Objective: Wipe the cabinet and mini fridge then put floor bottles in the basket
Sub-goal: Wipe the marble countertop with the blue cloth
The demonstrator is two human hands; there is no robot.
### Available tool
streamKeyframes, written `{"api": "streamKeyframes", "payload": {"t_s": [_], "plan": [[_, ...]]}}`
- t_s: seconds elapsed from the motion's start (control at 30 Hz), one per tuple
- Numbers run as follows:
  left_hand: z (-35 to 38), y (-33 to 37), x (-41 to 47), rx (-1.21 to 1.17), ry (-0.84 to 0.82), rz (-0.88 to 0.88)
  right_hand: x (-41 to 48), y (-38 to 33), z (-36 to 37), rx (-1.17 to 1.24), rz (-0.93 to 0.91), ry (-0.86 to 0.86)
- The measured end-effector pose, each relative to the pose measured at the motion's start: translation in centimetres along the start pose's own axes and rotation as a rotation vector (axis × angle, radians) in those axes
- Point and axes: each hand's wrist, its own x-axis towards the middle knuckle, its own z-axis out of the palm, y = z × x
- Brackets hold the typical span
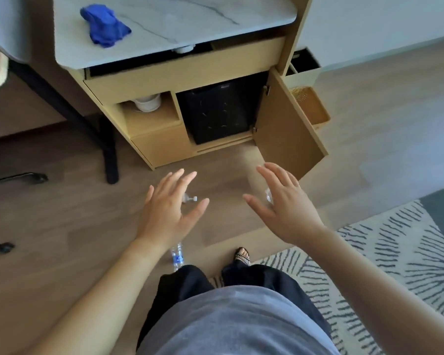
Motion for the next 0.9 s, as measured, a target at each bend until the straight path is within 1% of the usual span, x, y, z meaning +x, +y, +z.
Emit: {"api": "streamKeyframes", "payload": {"t_s": [0.1, 0.2, 0.33, 0.6, 0.73, 0.9], "plan": [[0.3, 1.7, 1.4, -0.026, 0.039, -0.047, 2.0, 2.1, -1.7, -0.024, -0.008, -0.001], [-0.1, 2.2, 2.4, -0.031, 0.086, -0.07, 3.7, 3.0, -2.4, 0.013, -0.014, 0.019], [-1.2, 1.2, 3.4, -0.008, 0.107, -0.148, 6.2, 2.8, -1.9, 0.017, -0.063, -0.035], [-2.0, -1.9, 6.0, -0.047, 0.134, -0.289, 12.8, 0.2, -2.0, -0.007, -0.165, -0.109], [-3.2, -4.3, 9.9, -0.061, 0.15, -0.303, 18.3, -1.7, -2.4, -0.014, -0.166, -0.094], [-6.1, -9.3, 16.1, -0.061, 0.179, -0.292, 26.4, -5.4, -2.7, -0.031, -0.175, -0.07]]}}
